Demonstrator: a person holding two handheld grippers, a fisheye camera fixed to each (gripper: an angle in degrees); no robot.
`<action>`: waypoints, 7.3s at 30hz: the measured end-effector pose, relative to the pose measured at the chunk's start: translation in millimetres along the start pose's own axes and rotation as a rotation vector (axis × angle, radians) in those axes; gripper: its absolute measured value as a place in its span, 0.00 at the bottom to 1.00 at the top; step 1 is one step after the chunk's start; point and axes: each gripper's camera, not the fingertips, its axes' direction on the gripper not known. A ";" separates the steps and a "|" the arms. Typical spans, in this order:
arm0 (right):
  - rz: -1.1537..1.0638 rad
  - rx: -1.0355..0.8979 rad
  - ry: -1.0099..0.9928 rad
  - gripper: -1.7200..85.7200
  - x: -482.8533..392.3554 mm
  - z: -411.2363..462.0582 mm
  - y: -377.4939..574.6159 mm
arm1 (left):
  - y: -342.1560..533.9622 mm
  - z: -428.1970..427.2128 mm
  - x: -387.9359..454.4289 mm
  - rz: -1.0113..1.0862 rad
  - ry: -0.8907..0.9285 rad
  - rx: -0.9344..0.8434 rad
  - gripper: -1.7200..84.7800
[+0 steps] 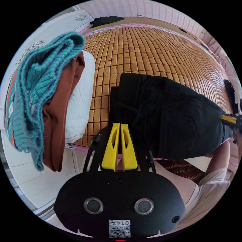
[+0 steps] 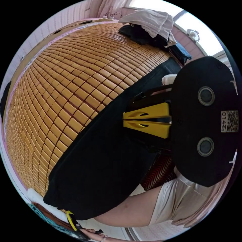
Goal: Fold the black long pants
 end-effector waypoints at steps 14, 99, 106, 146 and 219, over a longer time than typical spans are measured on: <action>-0.039 0.079 0.000 0.01 -23.8 47.3 -54.7 | 91.3 -90.2 175.0 0.522 0.340 0.286 0.01; 1.468 0.530 -0.355 0.17 473.4 31.5 658.2 | 179.2 195.2 546.6 1.060 0.165 0.126 0.09; 1.690 0.559 -0.581 0.18 526.6 78.6 719.2 | 172.9 194.2 548.2 1.062 0.166 0.053 0.07; -0.034 0.534 -0.192 0.12 63.3 -127.5 345.0 | 80.9 94.0 216.7 0.301 0.676 0.176 0.07; 0.170 0.619 -0.304 0.09 72.0 0.5 285.4 | -48.1 3.1 321.1 0.321 0.356 0.055 0.12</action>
